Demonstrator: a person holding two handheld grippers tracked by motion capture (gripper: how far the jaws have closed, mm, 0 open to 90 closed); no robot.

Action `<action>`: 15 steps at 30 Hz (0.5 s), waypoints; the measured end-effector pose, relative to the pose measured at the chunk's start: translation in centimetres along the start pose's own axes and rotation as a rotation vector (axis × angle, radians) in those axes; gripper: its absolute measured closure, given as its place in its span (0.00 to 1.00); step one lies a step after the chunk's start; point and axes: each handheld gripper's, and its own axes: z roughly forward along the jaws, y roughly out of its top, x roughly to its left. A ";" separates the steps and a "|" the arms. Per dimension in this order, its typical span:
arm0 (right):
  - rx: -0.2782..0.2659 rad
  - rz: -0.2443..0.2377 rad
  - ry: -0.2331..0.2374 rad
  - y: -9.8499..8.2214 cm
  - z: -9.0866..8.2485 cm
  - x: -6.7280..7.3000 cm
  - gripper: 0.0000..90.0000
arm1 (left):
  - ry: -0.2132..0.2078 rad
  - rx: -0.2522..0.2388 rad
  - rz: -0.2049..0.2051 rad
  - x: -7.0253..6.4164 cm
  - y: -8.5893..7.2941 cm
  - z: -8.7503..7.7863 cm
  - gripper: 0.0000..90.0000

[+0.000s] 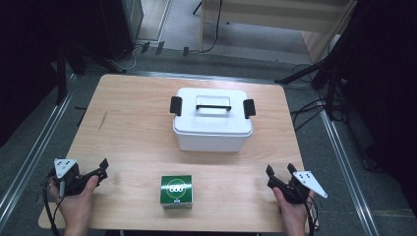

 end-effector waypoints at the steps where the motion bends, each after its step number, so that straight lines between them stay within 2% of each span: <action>1: -0.004 0.002 0.010 0.0 -0.1 0.0 0.21 | 0.007 -0.002 0.003 -0.1 0.0 0.0 0.00; 5: -0.013 -0.021 0.002 -0.1 -0.3 0.3 0.23 | 0.010 -0.014 0.018 -0.2 0.0 0.0 0.04; 6: 0.001 -0.037 0.013 -0.1 -0.1 0.4 0.24 | 0.011 -0.013 0.023 -0.3 0.0 0.0 0.07; 7: 0.001 -0.037 0.013 -0.1 -0.1 0.4 0.24 | 0.019 -0.013 0.034 -0.5 0.0 0.0 0.07; 8: 0.012 -0.043 0.013 0.0 0.1 0.5 0.29 | 0.027 -0.020 0.062 -0.8 -0.1 0.0 0.14; 9: 0.016 -0.050 0.012 0.0 0.2 0.5 0.30 | 0.026 -0.020 0.074 -1.0 -0.1 -0.1 0.16; 11: 0.020 -0.050 0.013 0.0 0.2 0.5 0.31 | 0.019 -0.024 0.079 -1.1 0.0 -0.1 0.17; 12: 0.015 -0.052 0.016 0.0 0.2 0.6 0.37 | -0.003 -0.024 0.059 -1.1 0.1 -0.1 0.21; 13: 0.015 -0.052 0.016 0.0 0.2 0.6 0.37 | -0.016 -0.032 0.044 -1.2 0.2 -0.1 0.21; 14: 0.017 -0.053 0.022 0.0 0.2 0.6 0.39 | -0.017 -0.048 0.029 -1.4 0.5 0.0 0.25; 15: 0.019 -0.058 0.033 0.0 0.1 0.6 0.42 | 0.000 -0.059 0.029 -1.8 0.7 0.0 0.30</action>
